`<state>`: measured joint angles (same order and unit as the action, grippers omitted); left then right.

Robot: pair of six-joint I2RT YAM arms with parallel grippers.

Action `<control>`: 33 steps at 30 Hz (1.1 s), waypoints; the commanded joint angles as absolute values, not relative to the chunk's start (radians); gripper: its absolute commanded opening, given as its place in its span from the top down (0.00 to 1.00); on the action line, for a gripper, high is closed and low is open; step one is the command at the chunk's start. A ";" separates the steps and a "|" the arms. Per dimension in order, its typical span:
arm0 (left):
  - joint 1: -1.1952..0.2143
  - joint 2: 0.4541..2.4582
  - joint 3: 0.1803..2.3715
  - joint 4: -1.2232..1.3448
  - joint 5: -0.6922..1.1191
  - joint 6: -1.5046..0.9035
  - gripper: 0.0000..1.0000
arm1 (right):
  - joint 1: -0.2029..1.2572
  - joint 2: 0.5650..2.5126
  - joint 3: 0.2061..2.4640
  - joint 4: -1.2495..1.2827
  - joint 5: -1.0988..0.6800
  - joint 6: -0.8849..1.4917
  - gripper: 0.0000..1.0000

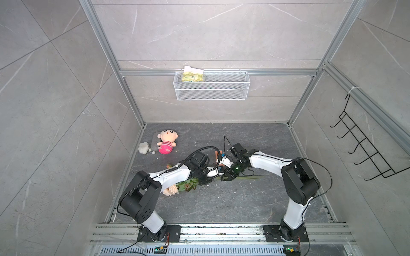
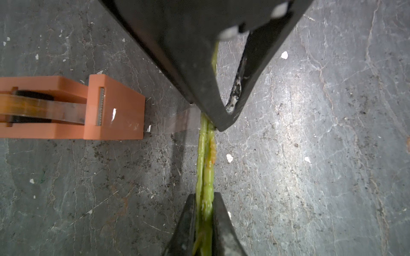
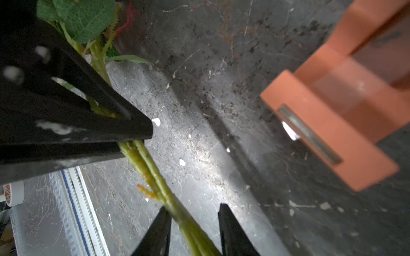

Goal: Wrap bouquets with tape
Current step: Wrap the tape around the bouquet.

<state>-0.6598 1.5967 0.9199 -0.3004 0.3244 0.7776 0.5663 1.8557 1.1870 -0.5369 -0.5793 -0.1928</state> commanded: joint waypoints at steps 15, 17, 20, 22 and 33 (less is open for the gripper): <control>-0.620 1.439 0.882 -0.168 0.491 0.646 1.00 | 0.627 1.746 1.118 -0.464 -0.406 -0.311 1.00; -0.618 1.431 0.878 -0.164 0.487 0.640 1.00 | 0.632 1.739 1.116 -0.457 -0.392 -0.324 1.00; -0.610 1.395 0.862 -0.151 0.490 0.616 0.94 | 0.641 1.710 1.094 -0.429 -0.368 -0.354 1.00; -0.602 1.353 0.845 -0.149 0.518 0.614 0.92 | 0.643 1.681 1.075 -0.403 -0.361 -0.374 1.00; -0.587 1.168 0.804 -0.144 0.565 0.621 0.74 | 0.687 1.612 1.036 -0.410 -0.247 -0.537 1.00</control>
<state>-0.5903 1.2003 0.7925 -0.1810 0.4980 0.6483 0.6861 1.6165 1.0508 -0.3950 -0.3328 -0.4839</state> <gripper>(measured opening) 0.258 0.085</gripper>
